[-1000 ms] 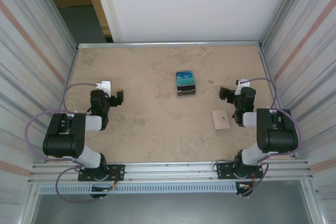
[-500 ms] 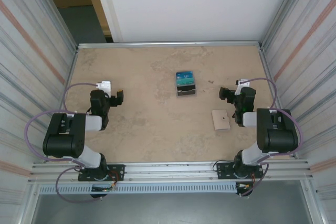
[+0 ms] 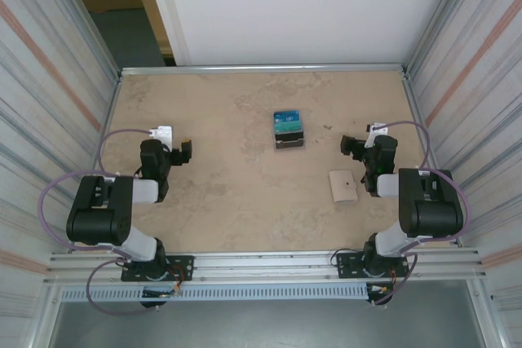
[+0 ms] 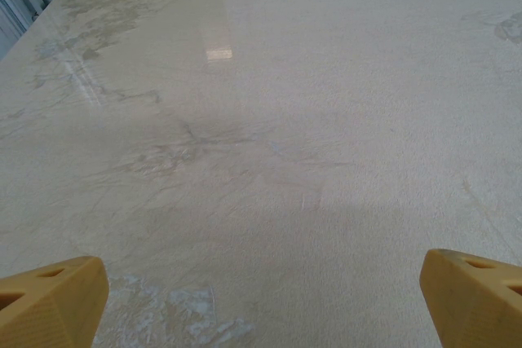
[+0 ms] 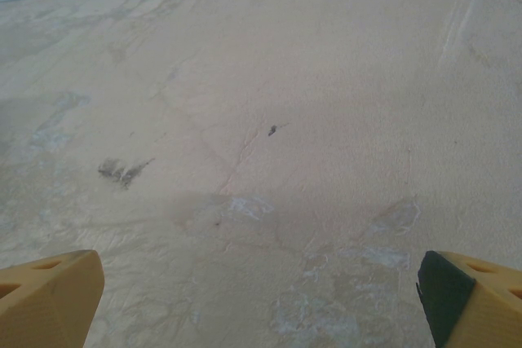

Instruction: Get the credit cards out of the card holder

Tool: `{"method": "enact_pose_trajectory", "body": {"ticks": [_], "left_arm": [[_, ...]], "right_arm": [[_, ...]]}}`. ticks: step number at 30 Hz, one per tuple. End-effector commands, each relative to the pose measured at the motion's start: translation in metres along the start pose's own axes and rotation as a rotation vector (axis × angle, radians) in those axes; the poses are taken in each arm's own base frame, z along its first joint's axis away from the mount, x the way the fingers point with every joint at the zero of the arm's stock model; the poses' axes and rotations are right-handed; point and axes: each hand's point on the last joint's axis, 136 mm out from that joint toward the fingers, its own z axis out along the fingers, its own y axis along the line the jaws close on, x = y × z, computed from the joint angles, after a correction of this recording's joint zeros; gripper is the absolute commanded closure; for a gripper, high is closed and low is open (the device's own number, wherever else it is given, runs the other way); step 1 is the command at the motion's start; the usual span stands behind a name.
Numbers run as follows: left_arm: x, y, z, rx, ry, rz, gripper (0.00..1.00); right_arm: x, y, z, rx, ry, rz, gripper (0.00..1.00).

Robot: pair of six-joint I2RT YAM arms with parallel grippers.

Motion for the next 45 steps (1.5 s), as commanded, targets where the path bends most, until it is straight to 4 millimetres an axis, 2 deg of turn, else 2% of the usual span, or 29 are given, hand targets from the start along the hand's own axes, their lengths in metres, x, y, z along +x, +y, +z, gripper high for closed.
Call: {"method": "enact_pose_trajectory", "body": {"ticks": [1,5,14,18,21,24,28,31,34,39,42,45], "left_arm": [[-0.010,0.001,0.001,0.001,-0.025,-0.017,0.01],[-0.017,-0.001,0.000,0.012,-0.018,-0.013,0.01],[-0.037,0.011,-0.022,-0.039,-0.047,-0.034,0.01],[-0.049,0.020,-0.034,-0.085,-0.057,-0.072,0.01],[-0.057,0.030,-0.044,-0.133,-0.060,-0.170,0.01],[-0.066,0.024,-0.054,-0.102,-0.082,-0.239,0.01],[-0.078,-0.005,-0.065,-0.052,-0.092,-0.222,0.01],[-0.084,-0.038,-0.073,-0.011,-0.086,-0.164,0.01],[-0.086,-0.076,-0.081,0.090,-0.081,-0.159,0.01],[-0.080,-0.123,-0.092,0.173,-0.035,-0.130,0.01],[-0.074,-0.138,-0.095,0.206,0.004,-0.137,0.02],[-0.070,-0.147,-0.094,0.242,0.036,-0.157,0.01]], "right_arm": [[-0.005,0.000,0.001,0.005,-0.011,-0.027,0.01],[-0.008,-0.001,0.001,0.018,0.000,-0.024,0.01],[-0.023,-0.003,-0.006,0.054,0.057,-0.003,0.01],[-0.028,-0.008,-0.023,0.094,0.080,0.029,0.01],[-0.034,-0.017,-0.043,0.166,0.122,0.069,0.01],[-0.031,-0.029,-0.069,0.259,0.177,0.107,0.01],[-0.018,-0.027,-0.104,0.295,0.286,0.206,0.01],[-0.006,-0.014,-0.128,0.264,0.359,0.266,0.01],[0.013,0.006,-0.142,0.193,0.452,0.322,0.01],[0.046,0.041,-0.150,0.096,0.589,0.351,0.01],[0.063,0.056,-0.147,0.073,0.658,0.301,0.01],[0.081,0.062,-0.142,0.101,0.733,0.231,0.01]]}}
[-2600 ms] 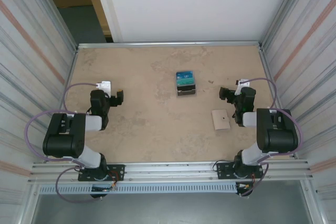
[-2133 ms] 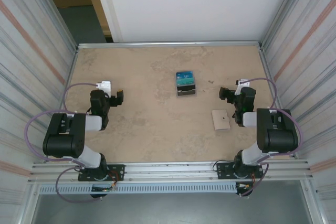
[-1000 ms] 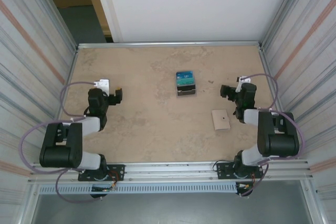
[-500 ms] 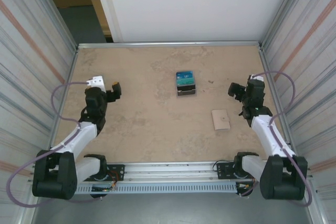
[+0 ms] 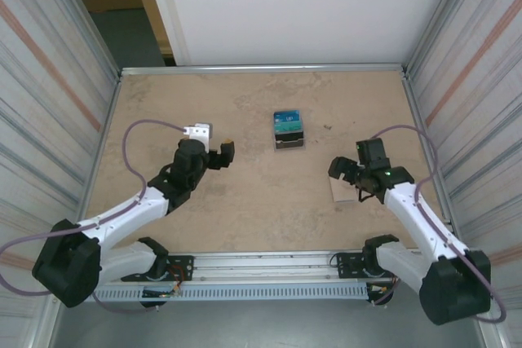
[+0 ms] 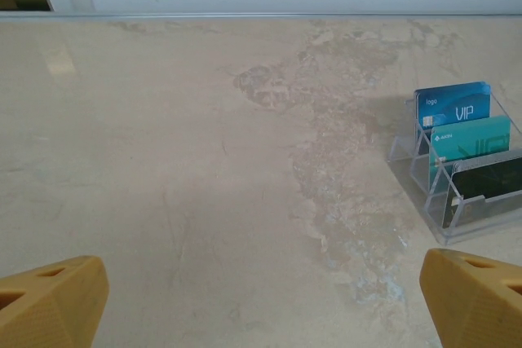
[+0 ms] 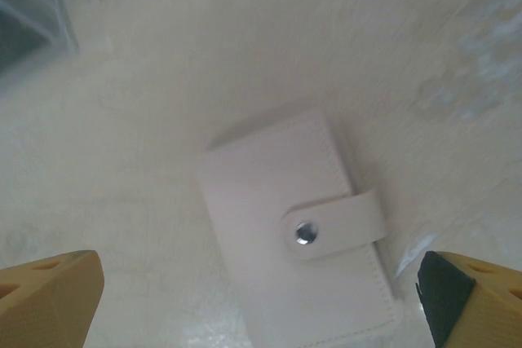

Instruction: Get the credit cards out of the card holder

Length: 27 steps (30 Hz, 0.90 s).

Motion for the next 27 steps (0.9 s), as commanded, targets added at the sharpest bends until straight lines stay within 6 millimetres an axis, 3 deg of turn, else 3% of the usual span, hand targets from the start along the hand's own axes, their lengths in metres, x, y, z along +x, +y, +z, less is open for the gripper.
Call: {"method": "enact_pose_trajectory", "body": {"ticks": [1,7,13,21,27], "left_arm": [[-0.001,-0.002,0.003,-0.003,0.029,-0.052,0.01],[0.001,-0.005,0.005,0.006,0.043,-0.046,0.01],[0.001,-0.004,0.008,-0.007,0.047,-0.035,0.01],[-0.004,-0.005,0.011,-0.016,0.043,-0.027,0.01],[-0.013,-0.001,0.007,-0.031,0.018,-0.051,0.01]], "right_arm": [[0.023,-0.004,0.013,0.072,0.108,-0.007,0.01],[0.025,-0.014,0.027,0.204,0.154,-0.038,0.01],[0.030,-0.013,0.042,0.230,0.213,-0.059,0.01],[0.045,0.001,0.065,0.178,0.330,-0.079,0.01],[0.058,0.004,0.068,0.193,0.370,-0.118,0.01]]}}
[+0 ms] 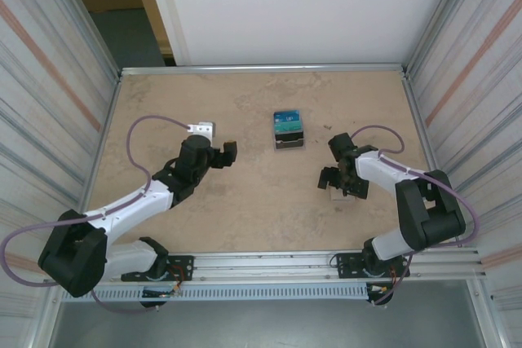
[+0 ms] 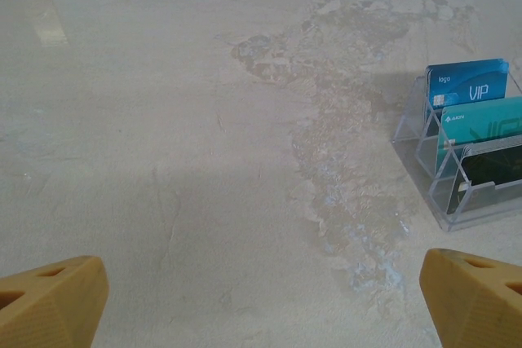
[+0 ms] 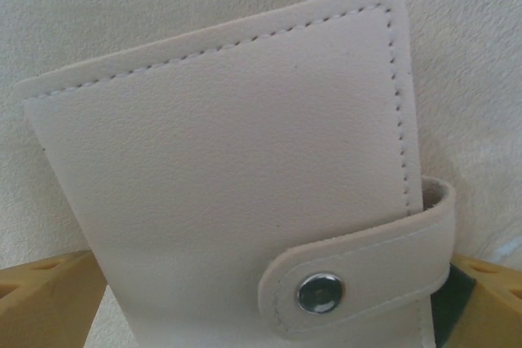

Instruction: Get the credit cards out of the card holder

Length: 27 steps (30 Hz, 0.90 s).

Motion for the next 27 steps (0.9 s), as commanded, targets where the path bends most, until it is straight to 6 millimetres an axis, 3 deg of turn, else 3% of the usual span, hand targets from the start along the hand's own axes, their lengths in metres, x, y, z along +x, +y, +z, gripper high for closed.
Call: {"method": "enact_pose_trajectory", "body": {"ticks": [1,8,15,19,27], "left_arm": [[-0.023,0.005,-0.007,-0.029,-0.059,-0.048,0.01],[-0.021,0.036,-0.009,-0.099,-0.004,-0.250,0.01],[-0.019,0.046,-0.010,-0.055,0.032,-0.367,0.01],[-0.022,0.038,-0.010,-0.010,0.038,-0.380,0.01],[-0.027,-0.004,0.002,0.176,0.124,-0.392,0.02]], "right_arm": [[0.012,0.014,0.005,-0.010,0.047,-0.059,0.03],[0.018,0.028,0.002,-0.012,0.003,-0.157,0.24],[0.012,0.044,-0.009,-0.059,-0.102,-0.216,0.32],[0.007,0.057,-0.022,-0.118,-0.181,-0.244,0.35],[-0.004,0.088,-0.054,-0.236,-0.391,-0.324,0.36]]}}
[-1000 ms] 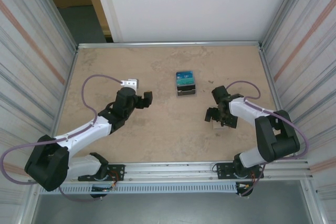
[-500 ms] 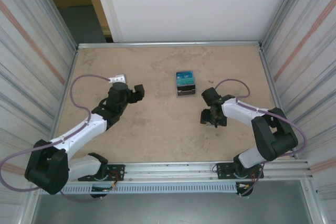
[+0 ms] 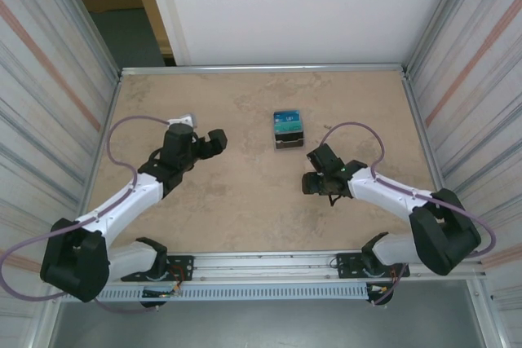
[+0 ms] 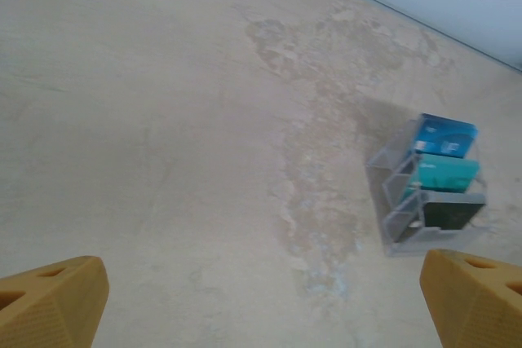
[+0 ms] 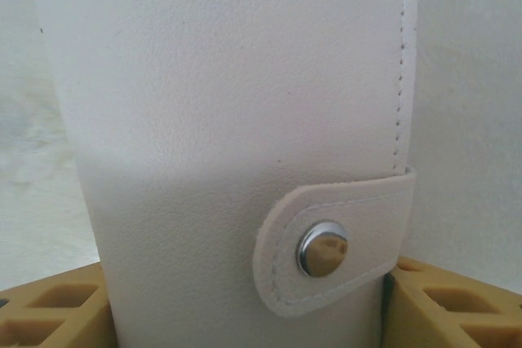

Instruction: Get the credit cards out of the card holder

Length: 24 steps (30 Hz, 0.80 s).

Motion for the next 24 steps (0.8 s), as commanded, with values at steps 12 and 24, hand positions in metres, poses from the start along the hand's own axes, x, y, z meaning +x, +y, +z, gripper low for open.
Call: {"method": "enact_pose_trajectory", "body": {"ticks": [12,24], "left_arm": [[0.035,-0.171,-0.014,0.623,0.222,0.240,0.01],[0.058,-0.192,-0.011,0.753,0.317,0.195,0.14]], "right_arm": [[-0.058,0.064,-0.057,-0.201,-0.474,-0.165,0.37],[-0.078,0.098,-0.079,-0.264,-0.616,-0.214,0.37]]}}
